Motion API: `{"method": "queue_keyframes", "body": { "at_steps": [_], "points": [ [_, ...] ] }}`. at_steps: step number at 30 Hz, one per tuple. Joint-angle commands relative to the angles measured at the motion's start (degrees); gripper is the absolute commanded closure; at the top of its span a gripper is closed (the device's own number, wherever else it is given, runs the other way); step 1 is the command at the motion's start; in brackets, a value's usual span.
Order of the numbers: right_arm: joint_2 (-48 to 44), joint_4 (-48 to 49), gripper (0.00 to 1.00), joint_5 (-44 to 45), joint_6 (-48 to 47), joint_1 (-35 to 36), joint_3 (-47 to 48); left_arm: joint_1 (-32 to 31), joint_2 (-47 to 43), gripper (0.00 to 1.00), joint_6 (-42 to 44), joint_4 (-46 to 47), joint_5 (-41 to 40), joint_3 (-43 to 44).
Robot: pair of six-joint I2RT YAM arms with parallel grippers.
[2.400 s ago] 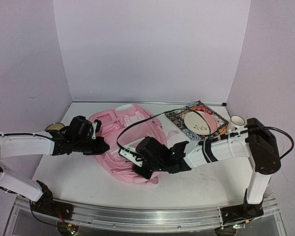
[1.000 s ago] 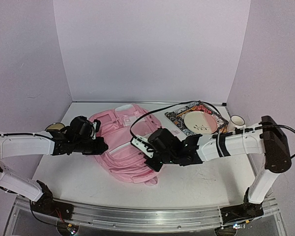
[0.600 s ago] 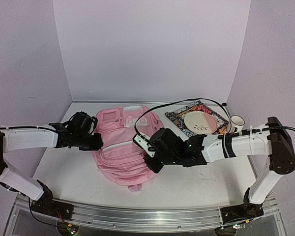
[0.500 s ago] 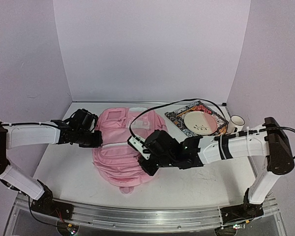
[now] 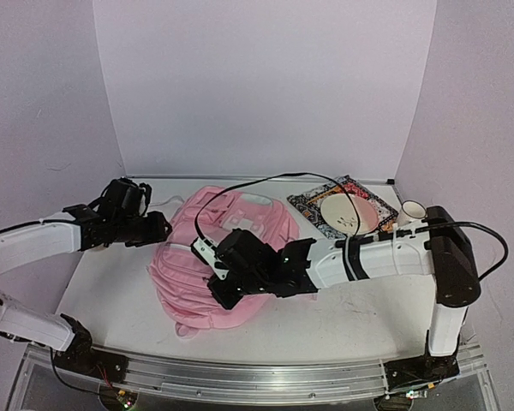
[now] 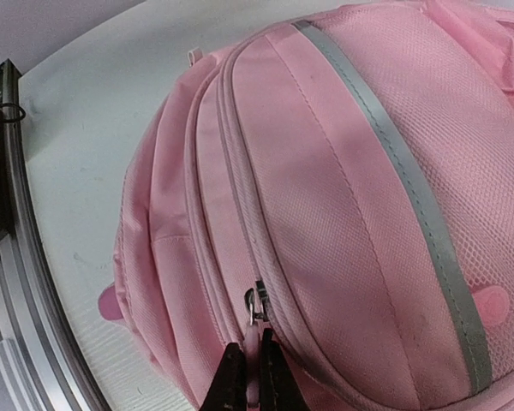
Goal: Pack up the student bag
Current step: Zip the pocket on the back of the student bag.
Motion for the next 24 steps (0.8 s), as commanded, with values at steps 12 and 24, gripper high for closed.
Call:
{"method": "queue_keyframes", "body": {
  "at_steps": [12,24],
  "points": [
    [3.5,0.0,1.0,-0.9,0.7,0.5,7.3,-2.1,-18.4,0.5,-29.2,12.7,17.4,-18.9],
    [1.9,0.1,1.0,0.1,0.4,0.6,5.4,-10.8,-11.4,0.57,-36.5,25.0,9.3,-21.6]
  ]
}}
